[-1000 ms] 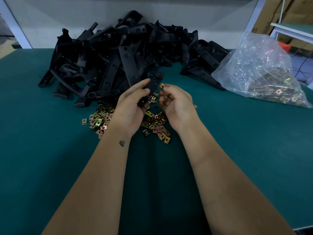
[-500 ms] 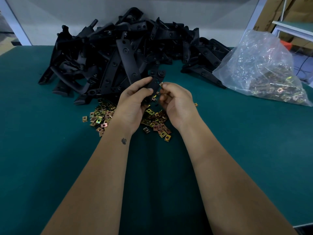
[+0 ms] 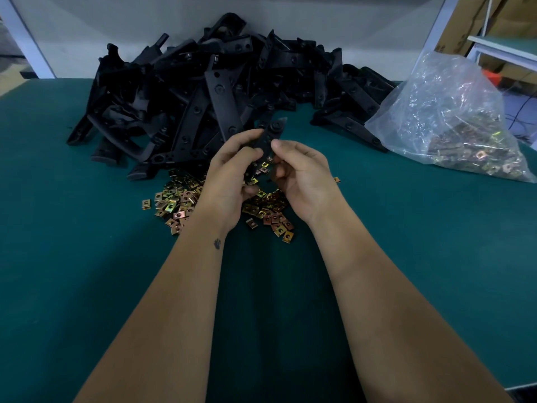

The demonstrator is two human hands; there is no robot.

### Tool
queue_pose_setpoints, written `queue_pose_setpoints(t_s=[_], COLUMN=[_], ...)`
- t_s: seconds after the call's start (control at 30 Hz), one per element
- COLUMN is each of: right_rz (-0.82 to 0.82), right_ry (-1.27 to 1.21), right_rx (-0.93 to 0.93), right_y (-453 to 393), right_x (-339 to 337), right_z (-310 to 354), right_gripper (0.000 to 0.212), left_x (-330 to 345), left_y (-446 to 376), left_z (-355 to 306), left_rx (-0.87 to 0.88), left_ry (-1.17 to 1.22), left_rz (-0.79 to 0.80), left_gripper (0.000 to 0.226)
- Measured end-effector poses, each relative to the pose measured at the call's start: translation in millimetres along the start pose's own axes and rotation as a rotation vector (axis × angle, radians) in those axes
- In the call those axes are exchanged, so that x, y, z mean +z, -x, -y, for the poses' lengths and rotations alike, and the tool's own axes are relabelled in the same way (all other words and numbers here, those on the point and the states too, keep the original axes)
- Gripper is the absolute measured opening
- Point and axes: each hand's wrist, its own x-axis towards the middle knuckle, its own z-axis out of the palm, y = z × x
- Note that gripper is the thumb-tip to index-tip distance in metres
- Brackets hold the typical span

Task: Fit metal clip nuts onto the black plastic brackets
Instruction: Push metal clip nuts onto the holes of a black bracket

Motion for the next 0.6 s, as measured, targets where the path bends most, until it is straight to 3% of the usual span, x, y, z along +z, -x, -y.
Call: queue_pose_setpoints(t_s=[0.6], right_rz=[-0.031], right_ry=[0.038], right_rx=[0.002], right_y=[0.3], right_x=[1.4], right_z=[0.5], right_gripper=[0.018], left_x=[1.4], left_y=[2.8], left_z=[0.4], left_rx=[0.03], left_ry=[-0.084], left_rz=[-0.005], left_gripper=[0.025])
